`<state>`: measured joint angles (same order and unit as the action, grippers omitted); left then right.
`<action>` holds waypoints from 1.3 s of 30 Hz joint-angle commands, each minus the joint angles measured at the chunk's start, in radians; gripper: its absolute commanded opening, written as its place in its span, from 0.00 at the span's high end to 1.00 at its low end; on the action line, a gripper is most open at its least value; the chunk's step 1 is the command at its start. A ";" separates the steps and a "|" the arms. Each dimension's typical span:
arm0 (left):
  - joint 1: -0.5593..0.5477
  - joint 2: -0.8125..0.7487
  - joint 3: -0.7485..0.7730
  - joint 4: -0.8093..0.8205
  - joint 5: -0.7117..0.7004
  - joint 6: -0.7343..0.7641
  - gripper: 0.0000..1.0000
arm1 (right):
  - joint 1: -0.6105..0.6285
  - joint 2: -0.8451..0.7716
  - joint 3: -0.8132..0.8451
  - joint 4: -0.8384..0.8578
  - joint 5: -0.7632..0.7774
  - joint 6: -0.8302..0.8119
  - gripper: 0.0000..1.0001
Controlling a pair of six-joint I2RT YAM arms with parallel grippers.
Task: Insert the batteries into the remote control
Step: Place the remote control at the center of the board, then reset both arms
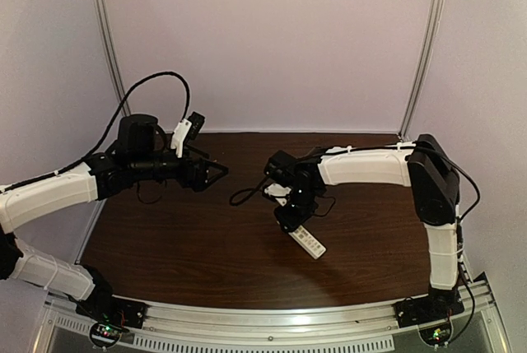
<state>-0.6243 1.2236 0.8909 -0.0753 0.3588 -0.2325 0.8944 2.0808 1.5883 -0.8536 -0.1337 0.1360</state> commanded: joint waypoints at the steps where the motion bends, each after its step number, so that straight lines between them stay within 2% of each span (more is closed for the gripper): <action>1: 0.006 0.017 -0.007 0.014 -0.072 -0.023 0.03 | 0.014 0.050 0.003 0.038 0.014 0.001 0.87; 7: 0.006 0.013 -0.010 0.017 -0.094 -0.019 0.03 | 0.017 0.071 0.006 0.041 0.020 0.002 0.82; 19: 0.006 0.016 -0.010 -0.001 -0.140 -0.015 0.03 | 0.020 0.092 0.006 0.037 0.015 0.004 0.59; 26: 0.006 0.017 -0.007 -0.012 -0.164 -0.012 0.03 | 0.020 0.092 0.006 0.038 0.015 0.007 0.53; 29: 0.006 0.022 -0.005 -0.014 -0.165 -0.018 0.03 | 0.020 0.081 0.010 0.040 0.004 0.013 0.47; 33: 0.012 0.044 0.021 -0.046 -0.164 -0.032 0.03 | 0.020 0.035 0.043 0.040 -0.010 0.022 0.33; 37: 0.042 0.046 0.041 -0.061 -0.134 -0.064 0.03 | 0.017 -0.032 0.077 0.057 -0.021 0.034 0.05; 39: 0.055 0.047 0.058 -0.077 -0.134 -0.078 0.03 | 0.012 -0.065 0.087 0.074 -0.030 0.036 0.01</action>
<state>-0.6006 1.2663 0.8932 -0.1314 0.2134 -0.2699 0.9096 2.1189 1.6276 -0.8146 -0.1497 0.1593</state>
